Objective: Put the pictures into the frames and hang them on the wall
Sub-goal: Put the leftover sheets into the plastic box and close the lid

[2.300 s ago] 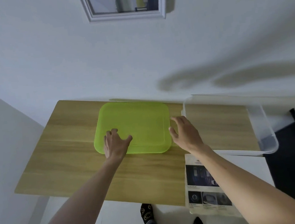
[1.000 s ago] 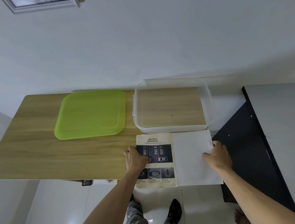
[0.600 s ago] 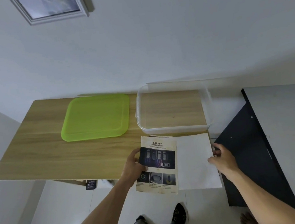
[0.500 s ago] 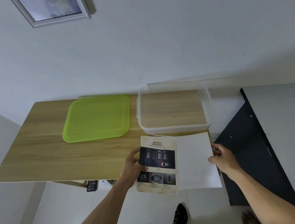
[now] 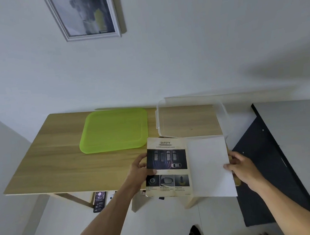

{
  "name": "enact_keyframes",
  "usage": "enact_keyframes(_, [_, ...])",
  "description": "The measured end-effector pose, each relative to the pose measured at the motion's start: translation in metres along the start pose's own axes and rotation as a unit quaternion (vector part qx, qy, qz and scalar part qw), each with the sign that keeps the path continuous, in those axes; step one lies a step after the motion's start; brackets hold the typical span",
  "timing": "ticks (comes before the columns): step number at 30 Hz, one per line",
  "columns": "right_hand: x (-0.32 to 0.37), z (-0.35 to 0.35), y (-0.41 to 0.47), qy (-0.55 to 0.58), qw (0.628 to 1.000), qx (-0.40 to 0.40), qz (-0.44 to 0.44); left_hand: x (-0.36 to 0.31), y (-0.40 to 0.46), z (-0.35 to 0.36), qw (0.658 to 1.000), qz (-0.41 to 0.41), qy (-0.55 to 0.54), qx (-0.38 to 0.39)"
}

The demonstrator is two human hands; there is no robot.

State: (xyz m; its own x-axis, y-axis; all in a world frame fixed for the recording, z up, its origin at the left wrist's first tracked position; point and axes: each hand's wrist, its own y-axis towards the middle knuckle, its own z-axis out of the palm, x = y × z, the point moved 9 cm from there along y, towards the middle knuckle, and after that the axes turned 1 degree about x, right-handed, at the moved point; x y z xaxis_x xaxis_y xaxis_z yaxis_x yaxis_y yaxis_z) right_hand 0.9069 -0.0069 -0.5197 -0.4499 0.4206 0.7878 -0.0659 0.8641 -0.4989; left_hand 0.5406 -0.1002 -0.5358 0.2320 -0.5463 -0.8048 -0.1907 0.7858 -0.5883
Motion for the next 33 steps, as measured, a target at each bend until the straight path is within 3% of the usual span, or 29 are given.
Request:
enact_keyframes(15, [0.110,-0.034,0.001,0.012,0.992,-0.073,-0.105,-0.110,0.028,0.015,0.995,0.092,0.006,0.033])
enact_keyframes(26, [0.142,-0.051,0.121,-0.027,0.991,-0.090,-0.095,-0.168,0.109,0.046,0.993,0.112,0.035,-0.016])
enact_keyframes(33, [0.157,-0.054,0.193,-0.148,0.979,-0.100,-0.098,-0.183,0.169,0.076,0.983,0.120,0.125,-0.060])
